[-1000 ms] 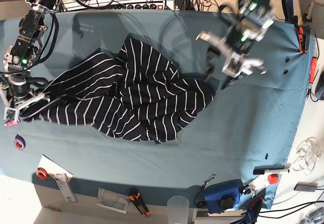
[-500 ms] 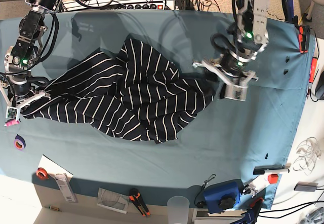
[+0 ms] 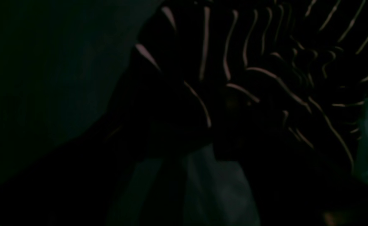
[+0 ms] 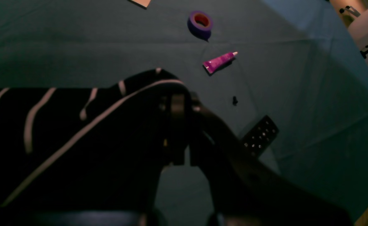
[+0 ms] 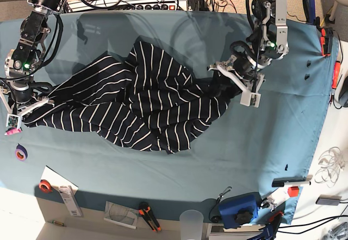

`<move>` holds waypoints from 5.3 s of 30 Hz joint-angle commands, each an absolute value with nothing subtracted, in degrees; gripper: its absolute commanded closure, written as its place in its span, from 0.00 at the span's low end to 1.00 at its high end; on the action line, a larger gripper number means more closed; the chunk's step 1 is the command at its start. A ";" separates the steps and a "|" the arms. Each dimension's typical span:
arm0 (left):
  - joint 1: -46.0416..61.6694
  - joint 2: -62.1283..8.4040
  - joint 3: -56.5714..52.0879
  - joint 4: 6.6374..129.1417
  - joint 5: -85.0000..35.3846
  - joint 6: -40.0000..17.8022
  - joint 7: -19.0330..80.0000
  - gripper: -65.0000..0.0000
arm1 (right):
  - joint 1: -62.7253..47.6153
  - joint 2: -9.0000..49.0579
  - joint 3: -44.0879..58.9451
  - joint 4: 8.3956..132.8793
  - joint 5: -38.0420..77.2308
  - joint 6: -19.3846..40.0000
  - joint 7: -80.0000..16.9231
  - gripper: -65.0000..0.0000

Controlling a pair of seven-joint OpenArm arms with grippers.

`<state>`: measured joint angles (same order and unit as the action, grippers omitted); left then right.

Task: Layout the t-shirt on the table in an organized manner, then fold the t-shirt properly
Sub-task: 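Drag the held shirt edge away from the pile with the right gripper, then grasp the shirt with both grippers and stretch it flat, then grasp the shirt's folded-over flap with the left gripper and pull it open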

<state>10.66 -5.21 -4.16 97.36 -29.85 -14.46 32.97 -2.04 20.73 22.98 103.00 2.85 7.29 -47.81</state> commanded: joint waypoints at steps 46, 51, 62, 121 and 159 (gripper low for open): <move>-29.10 -25.58 -12.38 68.97 -21.67 -18.57 29.39 1.00 | 28.27 21.74 23.31 66.00 14.33 15.44 -36.23 1.00; -31.40 -25.54 -12.38 68.97 -21.67 -22.85 33.47 0.76 | 28.58 21.78 23.31 65.78 14.52 17.45 -39.99 0.98; -32.05 -25.56 -12.58 69.87 -30.89 -21.12 46.52 0.51 | 28.56 22.90 23.38 68.29 18.98 21.80 -43.99 0.70; 3.62 -12.23 23.03 103.72 19.22 -10.74 36.58 0.67 | 11.09 26.52 55.83 86.67 43.92 39.66 -72.62 0.70; 8.86 -12.53 6.79 119.90 33.15 3.60 57.41 1.00 | -6.85 25.34 54.30 86.67 71.13 40.00 -80.00 0.70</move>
